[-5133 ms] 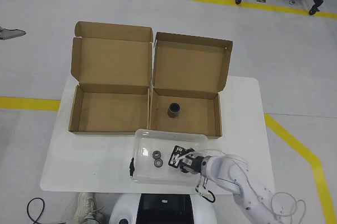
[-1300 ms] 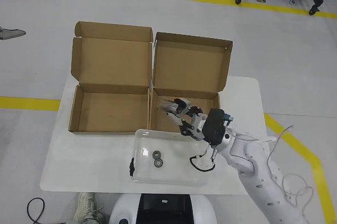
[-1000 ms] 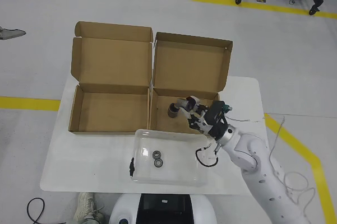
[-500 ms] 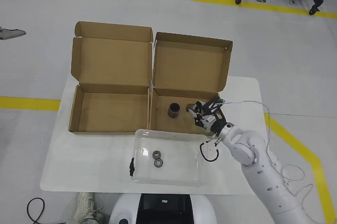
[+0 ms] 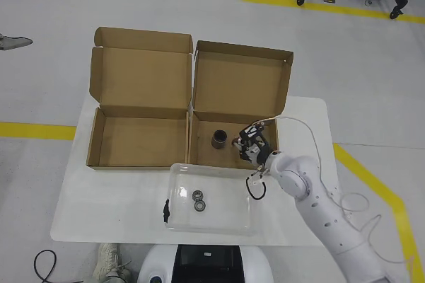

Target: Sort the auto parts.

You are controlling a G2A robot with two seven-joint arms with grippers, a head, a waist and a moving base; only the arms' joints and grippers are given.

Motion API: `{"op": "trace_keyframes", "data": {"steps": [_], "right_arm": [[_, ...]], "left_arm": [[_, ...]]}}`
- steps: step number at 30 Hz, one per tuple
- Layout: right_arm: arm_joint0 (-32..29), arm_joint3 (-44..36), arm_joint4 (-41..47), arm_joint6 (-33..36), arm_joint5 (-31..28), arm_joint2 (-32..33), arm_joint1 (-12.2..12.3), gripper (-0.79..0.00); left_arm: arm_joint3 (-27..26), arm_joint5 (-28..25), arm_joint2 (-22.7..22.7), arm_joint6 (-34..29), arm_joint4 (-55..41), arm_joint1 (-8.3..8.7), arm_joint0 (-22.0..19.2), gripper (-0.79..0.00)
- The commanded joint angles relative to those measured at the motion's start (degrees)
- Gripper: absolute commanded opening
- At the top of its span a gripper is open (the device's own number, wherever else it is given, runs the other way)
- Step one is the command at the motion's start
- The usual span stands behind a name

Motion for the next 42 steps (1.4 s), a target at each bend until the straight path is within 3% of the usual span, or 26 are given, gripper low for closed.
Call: {"op": "trace_keyframes", "data": {"steps": [1,5,6,8,9,17,21,26,31,37,42], "right_arm": [[0.6,1.2,0.3,0.1,0.5,-0.7,-0.3,-0.785],[1.9,3.4,0.4,0.3,1.4,-2.1,-0.9,-0.785],[2.1,3.7,0.4,0.2,1.7,-2.3,-1.0,-0.708],[2.5,4.2,0.1,0.1,2.3,-2.8,-1.2,-0.480],[2.7,4.4,-0.2,0.2,2.6,-3.0,-1.3,-0.456],[3.6,5.0,-0.9,0.3,3.5,-4.0,-1.9,-0.376],[3.4,3.8,-1.9,-0.2,3.4,-4.0,-1.9,-0.385],[1.5,-2.0,-5.2,0.6,3.3,-3.3,-1.4,-0.379],[-2.2,-11.0,-8.5,1.5,2.0,-1.7,-0.5,-0.277],[-5.7,-19.0,-7.3,-1.8,-6.8,-1.5,0.2,-0.240],[-6.1,-20.9,-5.9,-5.3,-16.6,-2.6,0.6,-0.326]], "left_arm": [[0.0,0.0,0.0,0.0,0.0,0.00,0.0,0.000],[0.0,0.0,0.0,0.0,0.0,0.00,0.0,0.000],[0.0,0.0,0.0,0.0,0.0,0.00,0.0,0.000],[0.0,0.0,0.0,0.0,0.0,0.00,0.0,0.000],[0.0,0.0,0.0,0.0,0.0,0.00,0.0,0.000],[0.0,0.0,0.0,0.0,0.0,0.00,0.0,0.000],[0.0,0.0,0.0,0.0,0.0,0.00,0.0,0.000],[0.0,0.0,0.0,0.0,0.0,0.00,0.0,0.000],[0.0,0.0,0.0,0.0,0.0,0.00,0.0,0.000],[0.0,0.0,0.0,0.0,0.0,0.00,0.0,0.000],[0.0,0.0,0.0,0.0,0.0,0.00,0.0,0.000]]}}
